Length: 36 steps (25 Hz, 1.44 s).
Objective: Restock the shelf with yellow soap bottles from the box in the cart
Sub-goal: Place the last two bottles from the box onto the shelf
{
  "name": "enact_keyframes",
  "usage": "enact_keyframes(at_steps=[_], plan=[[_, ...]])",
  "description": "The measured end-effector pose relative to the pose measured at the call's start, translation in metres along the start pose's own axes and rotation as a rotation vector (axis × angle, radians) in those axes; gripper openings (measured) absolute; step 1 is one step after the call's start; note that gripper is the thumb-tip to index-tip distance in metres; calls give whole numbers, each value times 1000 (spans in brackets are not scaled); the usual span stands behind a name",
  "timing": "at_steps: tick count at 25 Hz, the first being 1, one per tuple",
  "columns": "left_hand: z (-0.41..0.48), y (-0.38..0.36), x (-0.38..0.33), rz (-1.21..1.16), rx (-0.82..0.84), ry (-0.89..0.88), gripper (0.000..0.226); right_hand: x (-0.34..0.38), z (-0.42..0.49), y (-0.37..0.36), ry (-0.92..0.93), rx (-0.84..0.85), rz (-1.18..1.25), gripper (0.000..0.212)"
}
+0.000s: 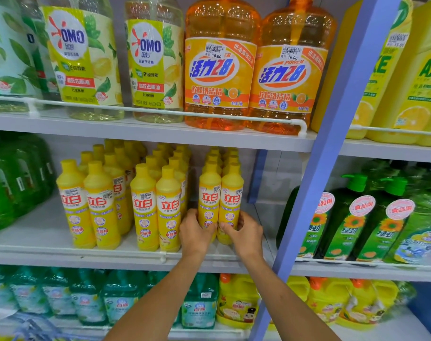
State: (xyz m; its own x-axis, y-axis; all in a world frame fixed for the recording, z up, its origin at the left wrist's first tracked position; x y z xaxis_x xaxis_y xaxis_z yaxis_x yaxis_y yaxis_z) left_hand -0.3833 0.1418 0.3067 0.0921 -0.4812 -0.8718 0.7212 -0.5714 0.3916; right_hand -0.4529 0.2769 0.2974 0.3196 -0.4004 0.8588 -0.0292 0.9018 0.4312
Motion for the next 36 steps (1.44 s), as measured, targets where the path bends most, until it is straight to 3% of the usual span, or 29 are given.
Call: enact_keyframes(at_steps=[6, 13, 19, 24, 30, 36], plan=[[-8, 10, -8, 66, 145, -27, 59, 6, -5, 6, 33, 19, -89, 52], [-37, 62, -14, 433, 447, -272, 59, 34, -56, 34, 52, 143, -500, 49], [-104, 165, -5, 881, 534, -549, 89, 78, -147, 38, 151, 257, -848, 80], [-145, 244, 31, 970, 625, -510, 97, 115, -232, 10, 171, 384, -1016, 97], [-134, 279, 23, 946, 584, -524, 99, 152, -246, -7, 212, 377, -1010, 94], [-60, 265, -13, 886, 448, -600, 90, 173, -174, -13, 280, 316, -917, 85]])
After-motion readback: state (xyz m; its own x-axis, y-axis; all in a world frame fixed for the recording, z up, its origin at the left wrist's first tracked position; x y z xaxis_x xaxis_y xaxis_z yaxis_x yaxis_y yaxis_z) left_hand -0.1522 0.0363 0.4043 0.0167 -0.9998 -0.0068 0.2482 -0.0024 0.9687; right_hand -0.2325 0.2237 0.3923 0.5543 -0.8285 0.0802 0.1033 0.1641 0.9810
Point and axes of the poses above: each hand's wrist, its own z-axis towards the middle knuckle, its own y-axis out of the back of the hand, x = y × z, the point moved 2 cm from there along z, towards the middle knuckle, and after that the axes turned 5 degrees about -y, right-handed, at the moved point
